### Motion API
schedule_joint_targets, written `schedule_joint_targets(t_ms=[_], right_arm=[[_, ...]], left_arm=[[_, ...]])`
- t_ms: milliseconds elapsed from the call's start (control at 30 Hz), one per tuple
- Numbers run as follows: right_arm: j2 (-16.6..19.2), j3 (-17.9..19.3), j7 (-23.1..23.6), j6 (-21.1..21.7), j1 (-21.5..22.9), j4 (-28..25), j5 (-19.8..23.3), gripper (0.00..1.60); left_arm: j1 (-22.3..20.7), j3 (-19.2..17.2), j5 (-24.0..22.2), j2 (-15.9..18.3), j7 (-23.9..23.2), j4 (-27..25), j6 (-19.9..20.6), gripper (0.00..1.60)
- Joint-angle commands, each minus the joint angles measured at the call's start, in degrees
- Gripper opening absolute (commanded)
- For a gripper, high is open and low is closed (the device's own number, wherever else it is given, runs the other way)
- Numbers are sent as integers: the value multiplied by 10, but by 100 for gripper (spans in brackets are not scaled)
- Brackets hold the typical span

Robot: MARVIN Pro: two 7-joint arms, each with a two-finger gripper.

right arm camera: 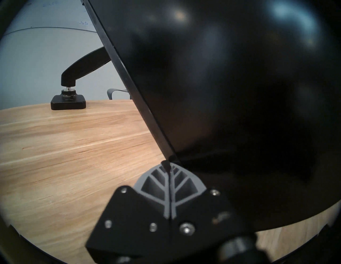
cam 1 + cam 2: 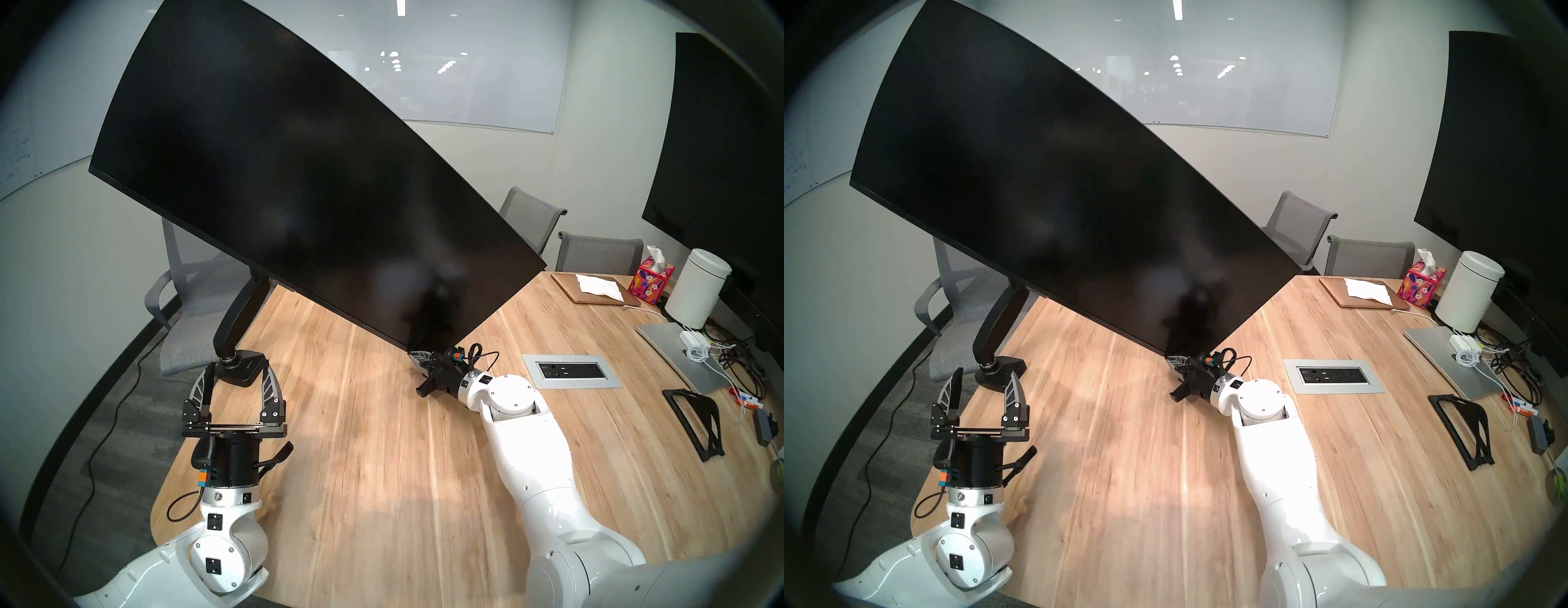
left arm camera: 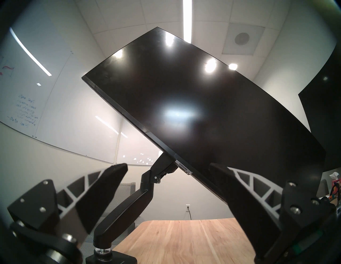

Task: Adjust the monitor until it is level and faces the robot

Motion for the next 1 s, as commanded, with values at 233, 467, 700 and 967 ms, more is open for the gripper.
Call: schedule_joint_targets(t_ms=[233,467,700,967], right_arm=[[-20,-30,18,20,46,25,-9,0],[-32,-30,23,55,66,57,-5,0],[-40,-14,15,74,86,100,6,0],[-61,34,-7,116,106,140,40,0]], left_arm=[[-1,-1,1,-1,1,-7,-2,160],[-1,-1,1,-1,1,-7,-2,160],[-1,-1,1,-1,1,-7,-2,160],[-1,-1,1,-1,1,-7,-2,160]])
